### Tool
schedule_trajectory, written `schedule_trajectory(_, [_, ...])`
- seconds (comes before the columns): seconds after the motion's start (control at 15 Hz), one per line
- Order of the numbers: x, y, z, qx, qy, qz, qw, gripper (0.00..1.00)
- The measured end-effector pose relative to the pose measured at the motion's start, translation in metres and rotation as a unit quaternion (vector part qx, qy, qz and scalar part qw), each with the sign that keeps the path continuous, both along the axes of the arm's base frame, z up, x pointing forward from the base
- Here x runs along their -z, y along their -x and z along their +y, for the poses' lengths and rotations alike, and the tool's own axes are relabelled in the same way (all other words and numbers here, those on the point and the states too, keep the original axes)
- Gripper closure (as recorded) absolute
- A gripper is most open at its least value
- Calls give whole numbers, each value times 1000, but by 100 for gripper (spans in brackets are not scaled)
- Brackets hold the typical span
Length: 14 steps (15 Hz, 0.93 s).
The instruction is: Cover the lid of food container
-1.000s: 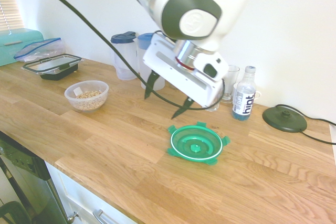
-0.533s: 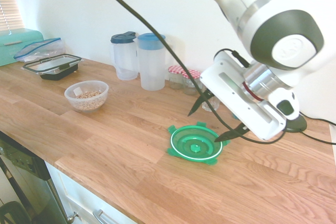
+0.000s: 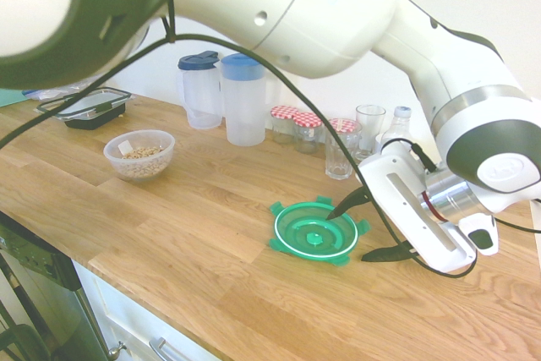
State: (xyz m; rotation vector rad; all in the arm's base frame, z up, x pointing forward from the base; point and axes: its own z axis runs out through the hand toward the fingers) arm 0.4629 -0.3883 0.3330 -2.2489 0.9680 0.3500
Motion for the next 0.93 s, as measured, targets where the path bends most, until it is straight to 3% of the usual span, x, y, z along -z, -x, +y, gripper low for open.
schedule_trajectory(0.27, [23,-16,17,-16,-33,-18,999,0])
schedule_trajectory(0.33, [23,-18,20,-18,-37,-22,999,100])
schedule_trajectory(0.93, [34,-18,39,-25,-63,-16,998,100])
